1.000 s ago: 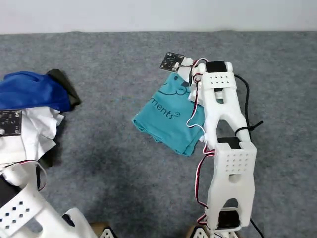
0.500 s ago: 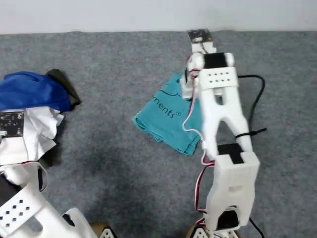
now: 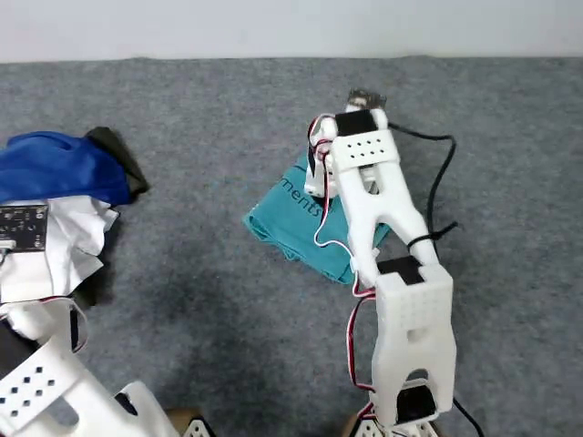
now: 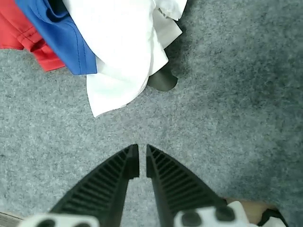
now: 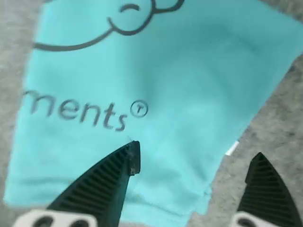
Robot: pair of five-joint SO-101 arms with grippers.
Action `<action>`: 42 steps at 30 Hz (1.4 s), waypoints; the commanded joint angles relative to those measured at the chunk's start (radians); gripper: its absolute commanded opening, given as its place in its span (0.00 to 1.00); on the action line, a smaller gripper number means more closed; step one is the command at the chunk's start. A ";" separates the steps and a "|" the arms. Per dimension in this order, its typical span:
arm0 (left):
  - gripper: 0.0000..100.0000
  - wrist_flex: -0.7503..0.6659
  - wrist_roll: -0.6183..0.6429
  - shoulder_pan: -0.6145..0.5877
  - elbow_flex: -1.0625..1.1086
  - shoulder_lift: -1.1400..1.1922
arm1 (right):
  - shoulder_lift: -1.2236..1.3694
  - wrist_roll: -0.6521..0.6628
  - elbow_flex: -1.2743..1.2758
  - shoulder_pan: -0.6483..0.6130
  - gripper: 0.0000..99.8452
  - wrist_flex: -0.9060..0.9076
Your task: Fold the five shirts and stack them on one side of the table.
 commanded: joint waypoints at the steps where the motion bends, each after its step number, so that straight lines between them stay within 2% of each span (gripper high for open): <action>1: 0.04 -0.009 -0.018 0.000 -0.008 -0.012 | 0.035 -0.031 -0.023 0.005 0.35 -0.056; 7: 0.04 -0.009 -0.018 0.000 -0.007 -0.012 | 0.160 -0.041 -0.023 0.053 0.35 -0.168; 12: 0.04 -0.009 -0.018 0.000 -0.007 -0.012 | 0.226 -0.041 -0.023 0.064 0.34 -0.148; 14: 0.04 -0.009 -0.018 0.000 -0.005 -0.012 | 0.234 -0.041 -0.023 0.064 0.28 -0.122; 17: 0.04 -0.009 -0.018 0.000 -0.005 -0.011 | 0.236 -0.026 -0.025 0.067 0.11 -0.110; 19: 0.04 -0.009 -0.018 0.000 -0.005 -0.011 | 0.234 0.049 -0.026 0.081 0.00 -0.119; 21: 0.04 -0.009 -0.018 0.000 -0.005 -0.011 | 0.234 0.115 -0.026 0.087 0.03 -0.110; 25: 0.04 -0.009 -0.018 0.000 -0.005 -0.011 | 0.189 0.166 -0.026 0.131 0.01 -0.067; 31: 0.04 -0.009 -0.018 0.002 -0.010 -0.011 | 0.030 0.493 -0.026 0.249 0.01 0.002; 38: 0.04 -0.009 -0.018 0.005 -0.010 -0.011 | -0.070 0.908 -0.026 0.503 0.01 -0.005; 42: 0.04 -0.009 -0.018 0.005 -0.010 -0.011 | -0.071 1.076 -0.026 0.642 0.01 -0.002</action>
